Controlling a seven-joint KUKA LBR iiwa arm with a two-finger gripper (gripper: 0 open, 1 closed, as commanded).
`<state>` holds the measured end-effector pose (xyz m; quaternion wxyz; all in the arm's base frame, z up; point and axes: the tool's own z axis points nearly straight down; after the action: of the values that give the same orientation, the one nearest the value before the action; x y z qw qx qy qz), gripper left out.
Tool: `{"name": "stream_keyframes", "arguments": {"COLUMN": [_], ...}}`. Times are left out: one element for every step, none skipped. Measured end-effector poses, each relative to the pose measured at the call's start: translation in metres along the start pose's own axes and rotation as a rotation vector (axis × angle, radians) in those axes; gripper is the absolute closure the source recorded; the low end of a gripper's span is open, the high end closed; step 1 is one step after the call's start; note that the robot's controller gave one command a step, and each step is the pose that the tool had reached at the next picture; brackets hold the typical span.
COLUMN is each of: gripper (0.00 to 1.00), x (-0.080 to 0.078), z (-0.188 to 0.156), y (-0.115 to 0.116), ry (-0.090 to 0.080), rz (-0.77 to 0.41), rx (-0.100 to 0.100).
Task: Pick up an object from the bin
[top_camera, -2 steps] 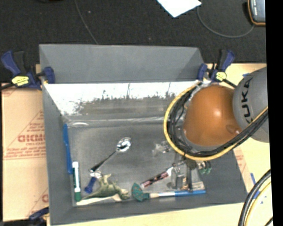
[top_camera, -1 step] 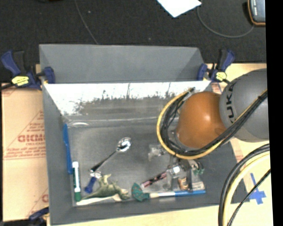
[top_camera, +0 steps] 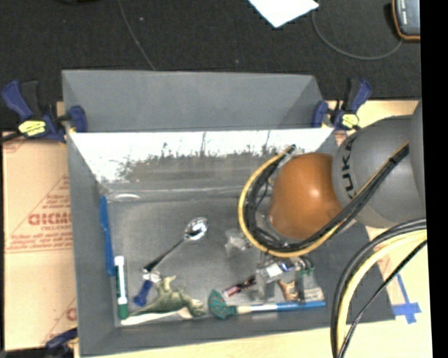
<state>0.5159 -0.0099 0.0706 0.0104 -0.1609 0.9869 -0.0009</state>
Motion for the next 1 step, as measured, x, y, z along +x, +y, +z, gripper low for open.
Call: {"name": "stream_keyframes", "arguments": {"gripper": [1.00], "x": [-0.0135], "z": [0.0000], "y": [-0.0104], "ry": [0.009], "rz": [-0.034], "rx": [-0.002]}}
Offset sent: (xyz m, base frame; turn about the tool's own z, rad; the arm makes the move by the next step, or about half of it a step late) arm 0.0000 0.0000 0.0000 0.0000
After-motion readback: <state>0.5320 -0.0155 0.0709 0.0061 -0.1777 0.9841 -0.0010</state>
